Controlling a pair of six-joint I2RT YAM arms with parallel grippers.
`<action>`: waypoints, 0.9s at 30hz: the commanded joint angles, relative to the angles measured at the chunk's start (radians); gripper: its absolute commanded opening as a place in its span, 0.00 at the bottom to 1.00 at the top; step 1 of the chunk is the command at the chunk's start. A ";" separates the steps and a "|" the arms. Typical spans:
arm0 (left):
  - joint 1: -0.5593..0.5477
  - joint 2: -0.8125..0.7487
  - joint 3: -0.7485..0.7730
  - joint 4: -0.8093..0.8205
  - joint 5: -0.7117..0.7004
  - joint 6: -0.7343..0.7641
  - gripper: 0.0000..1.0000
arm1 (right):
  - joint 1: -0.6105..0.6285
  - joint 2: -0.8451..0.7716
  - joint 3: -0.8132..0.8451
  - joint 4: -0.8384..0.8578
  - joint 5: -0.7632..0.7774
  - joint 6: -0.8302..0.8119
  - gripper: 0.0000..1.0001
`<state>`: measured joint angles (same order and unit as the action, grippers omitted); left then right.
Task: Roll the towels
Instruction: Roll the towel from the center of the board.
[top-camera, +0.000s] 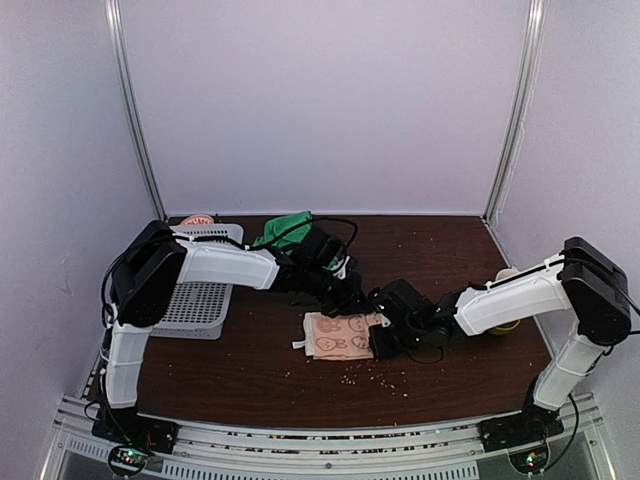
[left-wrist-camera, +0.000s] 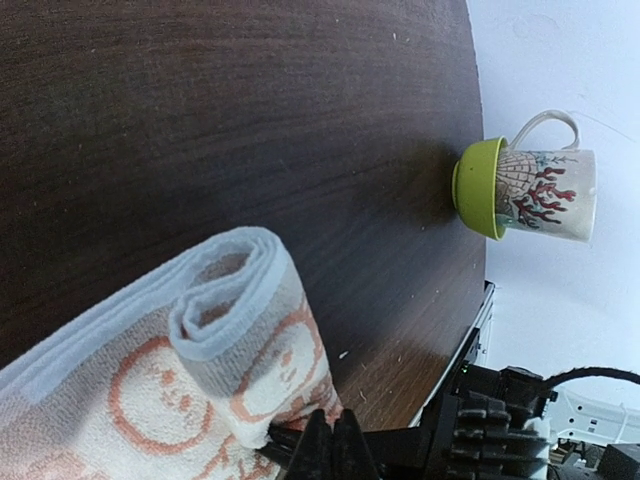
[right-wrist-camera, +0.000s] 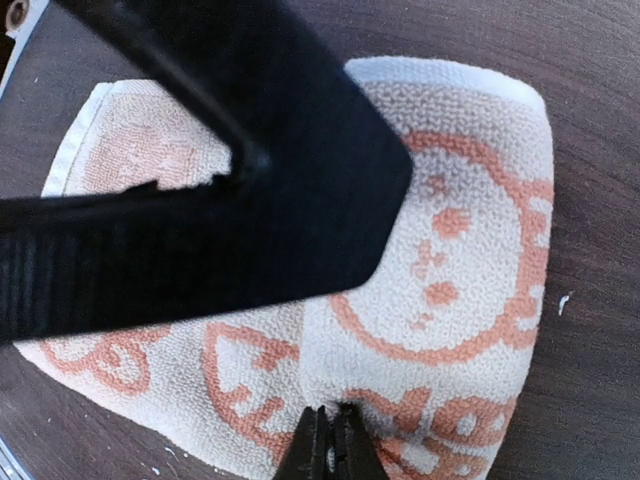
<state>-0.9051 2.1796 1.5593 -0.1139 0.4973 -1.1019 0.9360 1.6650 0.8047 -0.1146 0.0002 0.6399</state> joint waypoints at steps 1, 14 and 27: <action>0.015 0.063 0.009 0.069 0.042 -0.012 0.00 | -0.006 0.014 -0.029 -0.037 -0.003 0.014 0.06; 0.023 0.134 -0.008 0.044 0.033 -0.003 0.00 | -0.005 -0.054 -0.011 -0.054 -0.034 0.009 0.18; 0.037 0.123 -0.038 0.069 0.016 0.000 0.00 | -0.084 -0.283 -0.075 -0.122 -0.022 0.034 0.50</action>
<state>-0.8795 2.2925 1.5272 -0.0231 0.5385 -1.1114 0.8989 1.4086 0.7906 -0.2237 -0.0223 0.6384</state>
